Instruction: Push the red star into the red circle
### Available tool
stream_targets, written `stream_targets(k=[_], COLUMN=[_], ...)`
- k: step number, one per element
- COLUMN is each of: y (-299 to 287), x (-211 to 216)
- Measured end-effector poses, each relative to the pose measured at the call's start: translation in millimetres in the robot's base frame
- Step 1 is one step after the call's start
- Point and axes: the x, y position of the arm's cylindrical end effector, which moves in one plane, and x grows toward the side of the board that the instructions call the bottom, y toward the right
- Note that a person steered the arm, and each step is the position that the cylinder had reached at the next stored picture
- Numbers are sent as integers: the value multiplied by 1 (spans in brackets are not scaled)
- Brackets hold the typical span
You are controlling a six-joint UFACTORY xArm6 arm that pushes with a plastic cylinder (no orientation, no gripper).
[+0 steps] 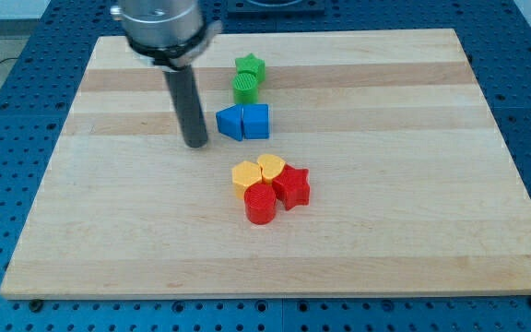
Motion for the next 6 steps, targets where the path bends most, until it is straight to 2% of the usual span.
stream_targets(k=[3, 4, 6], y=[169, 179, 139], x=[17, 37, 80])
